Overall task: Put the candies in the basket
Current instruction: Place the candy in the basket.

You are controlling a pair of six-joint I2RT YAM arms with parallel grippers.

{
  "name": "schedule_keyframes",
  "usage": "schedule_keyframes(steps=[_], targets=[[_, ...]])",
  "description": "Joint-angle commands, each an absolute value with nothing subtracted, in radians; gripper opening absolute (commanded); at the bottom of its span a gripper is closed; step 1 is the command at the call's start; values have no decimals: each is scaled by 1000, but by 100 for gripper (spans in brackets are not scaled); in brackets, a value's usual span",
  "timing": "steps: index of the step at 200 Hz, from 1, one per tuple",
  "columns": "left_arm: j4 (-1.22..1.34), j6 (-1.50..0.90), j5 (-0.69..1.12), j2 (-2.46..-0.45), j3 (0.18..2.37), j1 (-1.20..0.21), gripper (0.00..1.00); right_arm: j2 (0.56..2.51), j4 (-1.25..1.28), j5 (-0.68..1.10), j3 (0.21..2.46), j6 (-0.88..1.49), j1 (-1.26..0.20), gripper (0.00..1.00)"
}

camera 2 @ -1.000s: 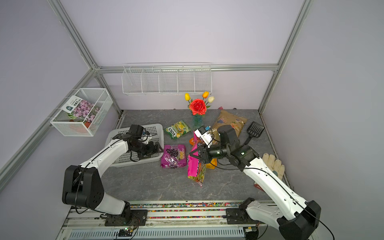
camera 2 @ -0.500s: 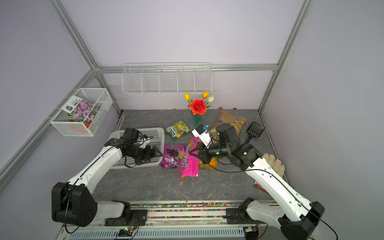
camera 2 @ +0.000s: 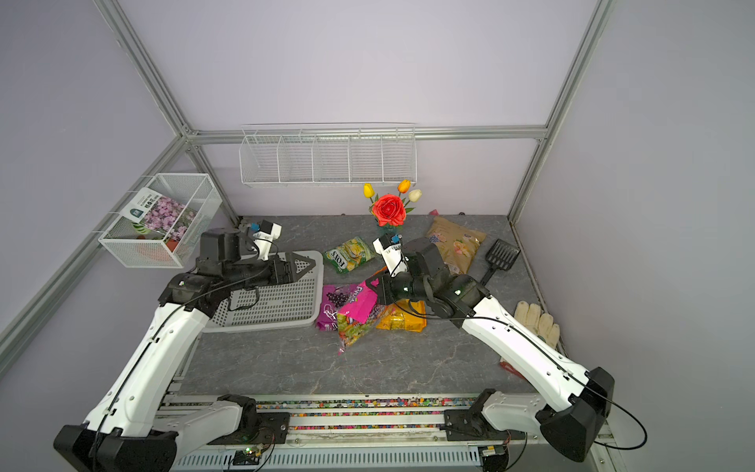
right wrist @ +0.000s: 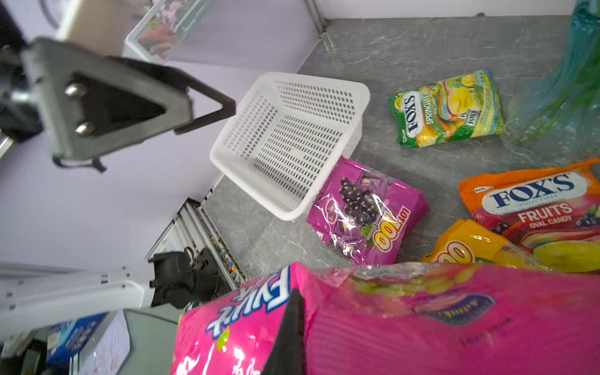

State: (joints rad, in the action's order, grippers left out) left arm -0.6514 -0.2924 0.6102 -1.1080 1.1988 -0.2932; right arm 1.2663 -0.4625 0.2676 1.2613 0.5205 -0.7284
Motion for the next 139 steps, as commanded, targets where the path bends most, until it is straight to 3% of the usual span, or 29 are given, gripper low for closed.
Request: schedule_keyframes(steps=[1, 64, 99, 139], targets=[[-428, -97, 607, -1035, 1110, -403, 99, 1283, -285, 195, 1323, 759, -731, 0], [-447, 237, 357, -1078, 1103, -610, 100, 1395, -381, 198, 1417, 1045, -731, 0], [-464, 267, 215, -1148, 1151, -714, 100, 1426, -469, 144, 1457, 1159, -732, 0], [-445, 247, 248, -1156, 1151, -755, 100, 1448, -508, 85, 1456, 1261, -741, 0]])
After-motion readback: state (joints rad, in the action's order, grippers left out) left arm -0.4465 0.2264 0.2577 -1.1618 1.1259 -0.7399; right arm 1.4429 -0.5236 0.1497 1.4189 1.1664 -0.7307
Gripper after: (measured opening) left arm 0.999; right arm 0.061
